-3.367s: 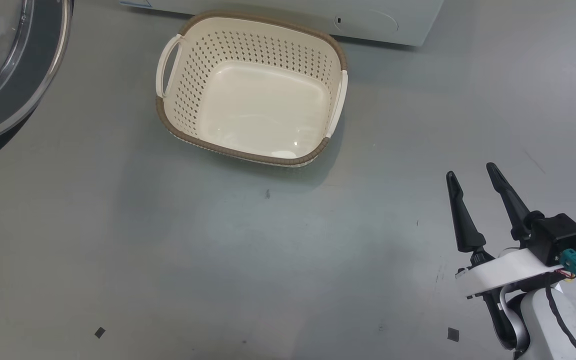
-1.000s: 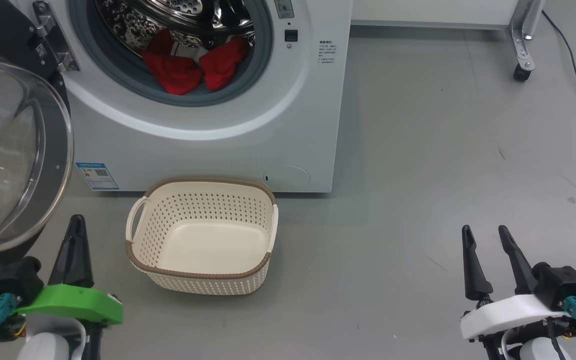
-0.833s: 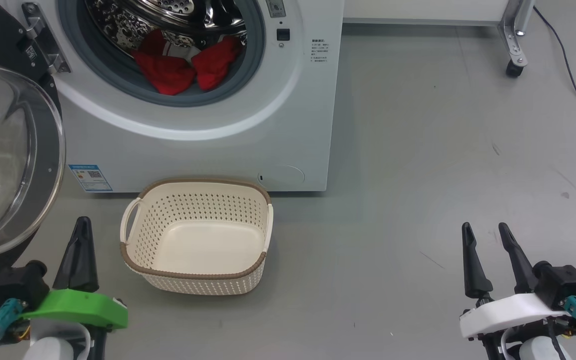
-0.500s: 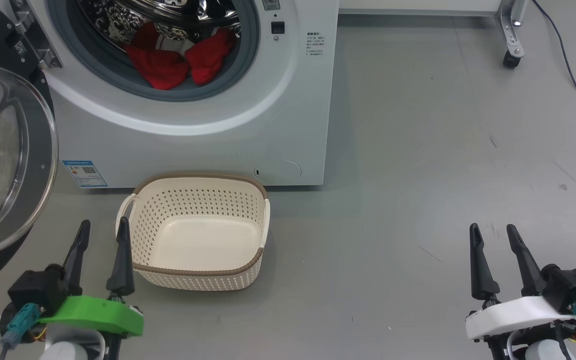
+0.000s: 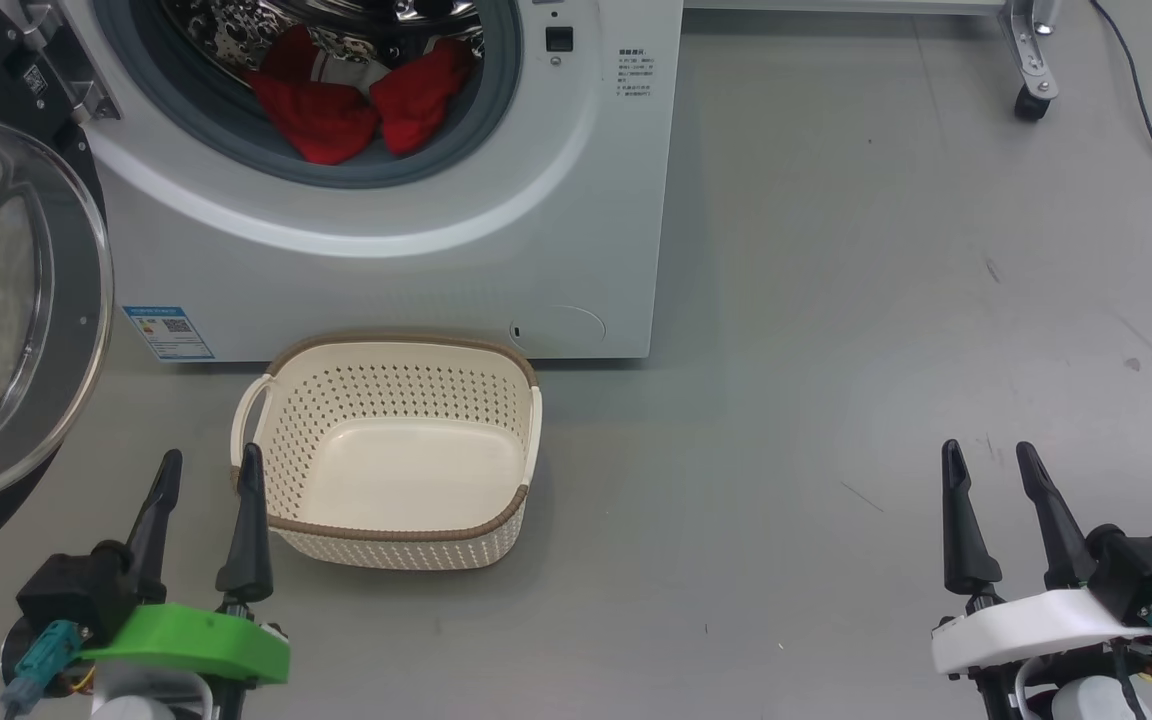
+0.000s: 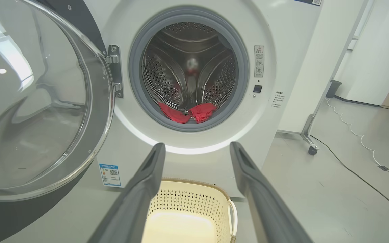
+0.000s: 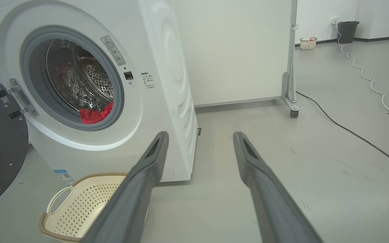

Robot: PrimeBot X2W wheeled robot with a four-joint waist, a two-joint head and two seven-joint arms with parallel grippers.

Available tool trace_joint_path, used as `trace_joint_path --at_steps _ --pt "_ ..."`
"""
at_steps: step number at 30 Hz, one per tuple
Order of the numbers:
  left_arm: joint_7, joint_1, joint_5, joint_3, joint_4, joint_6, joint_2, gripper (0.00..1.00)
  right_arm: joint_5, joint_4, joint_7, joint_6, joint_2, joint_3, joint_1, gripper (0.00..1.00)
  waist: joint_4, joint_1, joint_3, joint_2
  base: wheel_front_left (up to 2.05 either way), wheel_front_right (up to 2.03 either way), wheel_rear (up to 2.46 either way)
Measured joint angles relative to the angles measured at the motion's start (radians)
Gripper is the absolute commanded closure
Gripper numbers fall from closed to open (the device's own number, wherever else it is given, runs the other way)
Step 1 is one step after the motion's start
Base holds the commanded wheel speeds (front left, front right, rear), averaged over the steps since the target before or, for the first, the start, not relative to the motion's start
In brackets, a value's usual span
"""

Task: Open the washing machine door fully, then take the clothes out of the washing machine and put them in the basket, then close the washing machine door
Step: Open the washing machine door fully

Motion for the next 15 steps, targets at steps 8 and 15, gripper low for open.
trace_joint_path --at_steps 8,15 --pt "0.0 0.014 0.001 -0.003 -0.019 0.0 0.0 0.0 -0.001 -0.002 0.0 0.0 0.004 0.0 0.0 0.0 0.001 0.0 0.004 0.0 0.0 0.0 0.0" --pt "0.0 0.016 0.003 -0.004 -0.026 0.0 0.0 0.0 -0.001 -0.002 0.0 0.0 0.008 0.0 0.0 0.0 -0.001 0.0 0.005 0.0 0.0 0.0 0.0"
